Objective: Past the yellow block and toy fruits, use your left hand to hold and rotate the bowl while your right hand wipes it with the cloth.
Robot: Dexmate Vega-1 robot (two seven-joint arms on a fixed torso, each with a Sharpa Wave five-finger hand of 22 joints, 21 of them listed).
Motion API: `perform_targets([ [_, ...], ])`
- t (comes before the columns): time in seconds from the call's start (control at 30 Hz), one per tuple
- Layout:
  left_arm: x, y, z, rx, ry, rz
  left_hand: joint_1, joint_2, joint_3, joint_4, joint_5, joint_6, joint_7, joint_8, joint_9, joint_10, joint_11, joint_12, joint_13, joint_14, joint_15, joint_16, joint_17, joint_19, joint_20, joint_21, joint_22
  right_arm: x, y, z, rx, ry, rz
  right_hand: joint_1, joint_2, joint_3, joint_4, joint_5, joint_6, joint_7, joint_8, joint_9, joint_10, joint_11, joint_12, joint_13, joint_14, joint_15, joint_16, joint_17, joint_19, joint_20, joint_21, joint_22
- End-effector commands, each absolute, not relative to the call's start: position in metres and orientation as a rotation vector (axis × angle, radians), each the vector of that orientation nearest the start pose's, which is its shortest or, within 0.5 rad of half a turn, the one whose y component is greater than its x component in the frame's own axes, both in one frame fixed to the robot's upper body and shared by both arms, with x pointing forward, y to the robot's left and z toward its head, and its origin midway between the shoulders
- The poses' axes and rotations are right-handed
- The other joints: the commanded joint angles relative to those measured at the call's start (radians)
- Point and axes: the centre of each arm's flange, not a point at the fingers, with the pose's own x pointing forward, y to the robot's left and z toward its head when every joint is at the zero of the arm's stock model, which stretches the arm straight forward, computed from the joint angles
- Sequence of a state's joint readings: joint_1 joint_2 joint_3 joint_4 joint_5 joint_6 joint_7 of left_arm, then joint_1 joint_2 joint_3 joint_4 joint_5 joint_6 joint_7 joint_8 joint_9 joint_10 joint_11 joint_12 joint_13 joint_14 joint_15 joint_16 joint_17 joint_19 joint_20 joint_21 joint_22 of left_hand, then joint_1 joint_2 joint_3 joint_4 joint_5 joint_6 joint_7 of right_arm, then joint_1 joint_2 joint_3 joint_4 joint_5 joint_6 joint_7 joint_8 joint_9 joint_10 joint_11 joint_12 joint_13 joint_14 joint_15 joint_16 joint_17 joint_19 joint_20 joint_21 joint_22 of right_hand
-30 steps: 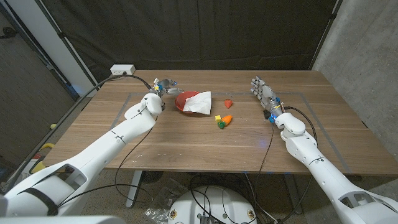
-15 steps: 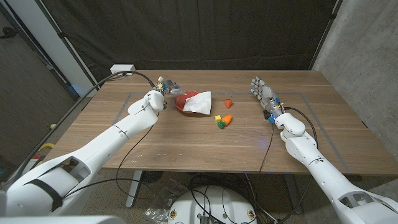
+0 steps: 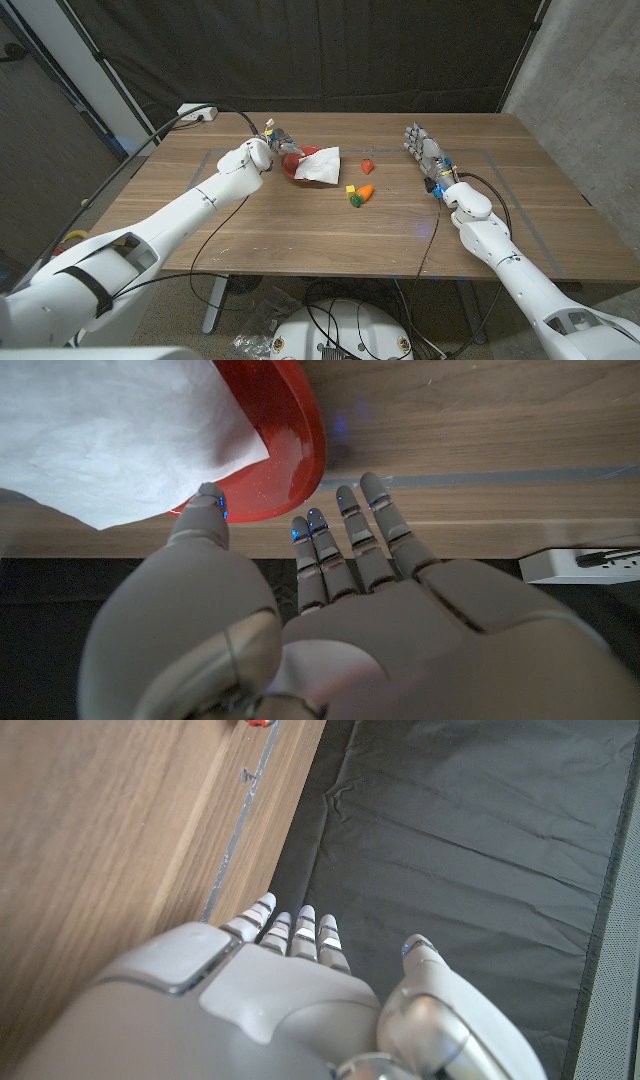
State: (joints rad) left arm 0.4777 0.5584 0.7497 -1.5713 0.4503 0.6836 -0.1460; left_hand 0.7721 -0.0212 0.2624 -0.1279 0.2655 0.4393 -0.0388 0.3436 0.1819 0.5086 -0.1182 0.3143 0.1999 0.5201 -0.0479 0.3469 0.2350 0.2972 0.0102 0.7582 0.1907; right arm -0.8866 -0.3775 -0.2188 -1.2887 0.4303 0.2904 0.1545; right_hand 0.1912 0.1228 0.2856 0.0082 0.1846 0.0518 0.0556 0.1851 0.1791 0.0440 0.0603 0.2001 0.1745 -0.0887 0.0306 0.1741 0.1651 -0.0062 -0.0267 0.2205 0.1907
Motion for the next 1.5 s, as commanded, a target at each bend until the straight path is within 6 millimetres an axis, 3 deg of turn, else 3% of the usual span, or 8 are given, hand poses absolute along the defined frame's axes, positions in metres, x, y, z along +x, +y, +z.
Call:
perform_targets([
  [0.03,0.673,0.192,0.084,1.329,-0.151,0.109,0.006,0.018,0.006,0.004,-0.007,0.039,-0.002,0.008,0.002,0.055,-0.010,0.011,0.000,0.038,-0.088,0.014,0.006,0.039,-0.006,0.022,0.005,0.646,-0.282,-0.040,-0.036,-0.635,0.234,0.010,0.001,0.000,-0.004,-0.002,0.011,0.000,0.006,0.002,0.006,0.000,0.005,0.006,0.001,0.001,0.005,0.006,0.006,0.002,0.001,0.003],
  [0.53,0.677,0.182,0.089,1.409,-0.057,0.088,0.044,0.027,0.022,-0.005,-0.032,0.102,0.005,0.001,0.002,0.140,-0.021,0.002,-0.005,0.159,-0.115,0.030,-0.013,0.158,-0.037,0.091,0.014,0.645,-0.284,-0.043,-0.021,-0.635,0.227,0.009,0.001,-0.003,-0.004,-0.002,0.016,-0.003,0.007,0.003,0.009,0.002,0.006,0.006,0.002,0.003,0.006,0.006,0.007,0.003,0.001,0.004],
  [0.73,0.677,0.180,0.088,1.437,-0.063,0.084,0.066,0.048,0.039,-0.008,-0.041,0.108,0.009,-0.005,0.002,0.165,-0.027,-0.003,-0.008,0.192,-0.118,0.028,-0.023,0.159,-0.038,0.103,0.017,0.645,-0.284,-0.044,-0.019,-0.635,0.225,0.007,0.001,-0.004,-0.004,-0.002,0.018,-0.003,0.007,0.003,0.011,0.003,0.006,0.006,0.004,0.002,0.006,0.007,0.008,0.003,0.001,0.004],
  [0.87,0.676,0.178,0.089,1.465,-0.053,0.116,0.101,0.076,0.067,-0.014,-0.057,0.155,0.007,-0.002,0.002,0.235,-0.035,-0.001,-0.008,0.246,-0.135,0.030,-0.029,0.152,-0.035,0.114,0.012,0.646,-0.284,-0.044,-0.024,-0.638,0.227,0.006,0.001,-0.004,-0.003,-0.002,0.019,-0.002,0.007,0.003,0.013,0.003,0.007,0.006,0.005,0.003,0.007,0.007,0.008,0.004,0.001,0.004],
  [0.93,0.676,0.177,0.089,1.481,-0.059,0.118,0.109,0.085,0.077,-0.012,-0.067,0.202,0.012,0.007,0.002,0.282,-0.024,0.002,-0.007,0.280,-0.133,0.038,-0.024,0.157,-0.036,0.123,0.010,0.646,-0.284,-0.043,-0.019,-0.638,0.226,0.006,0.001,-0.005,-0.003,-0.002,0.019,-0.003,0.007,0.003,0.013,0.002,0.007,0.006,0.005,0.004,0.007,0.007,0.008,0.004,0.001,0.004],
  [1.0,0.676,0.176,0.088,1.489,-0.053,0.135,0.114,0.092,0.086,-0.010,-0.076,0.248,0.018,0.014,0.001,0.322,-0.037,0.001,-0.007,0.317,-0.136,0.048,-0.019,0.163,-0.036,0.137,0.012,0.646,-0.284,-0.042,-0.020,-0.640,0.225,0.005,0.001,-0.005,-0.003,-0.002,0.019,-0.003,0.007,0.003,0.014,0.002,0.007,0.006,0.006,0.004,0.007,0.007,0.008,0.004,0.001,0.004],
  [1.1,0.676,0.175,0.087,1.510,-0.054,0.160,0.129,0.106,0.105,-0.012,-0.082,0.305,0.020,0.022,0.000,0.371,-0.029,0.000,-0.007,0.366,-0.139,0.062,-0.015,0.174,-0.039,0.151,0.008,0.646,-0.283,-0.042,-0.024,-0.640,0.226,0.004,0.001,-0.006,-0.002,-0.002,0.019,-0.003,0.007,0.003,0.014,0.002,0.007,0.006,0.006,0.005,0.007,0.007,0.009,0.003,0.002,0.004],
  [1.5,0.677,0.173,0.083,1.581,-0.031,0.216,0.150,0.128,0.144,-0.011,-0.079,0.385,0.040,0.019,-0.001,0.438,-0.025,-0.016,-0.007,0.432,-0.144,0.070,-0.010,0.200,-0.047,0.185,0.004,0.648,-0.284,-0.044,-0.025,-0.642,0.219,0.000,0.002,-0.009,0.000,-0.002,0.025,-0.002,0.008,0.003,0.021,0.005,0.009,0.006,0.011,0.005,0.009,0.008,0.012,0.003,0.002,0.004],
])
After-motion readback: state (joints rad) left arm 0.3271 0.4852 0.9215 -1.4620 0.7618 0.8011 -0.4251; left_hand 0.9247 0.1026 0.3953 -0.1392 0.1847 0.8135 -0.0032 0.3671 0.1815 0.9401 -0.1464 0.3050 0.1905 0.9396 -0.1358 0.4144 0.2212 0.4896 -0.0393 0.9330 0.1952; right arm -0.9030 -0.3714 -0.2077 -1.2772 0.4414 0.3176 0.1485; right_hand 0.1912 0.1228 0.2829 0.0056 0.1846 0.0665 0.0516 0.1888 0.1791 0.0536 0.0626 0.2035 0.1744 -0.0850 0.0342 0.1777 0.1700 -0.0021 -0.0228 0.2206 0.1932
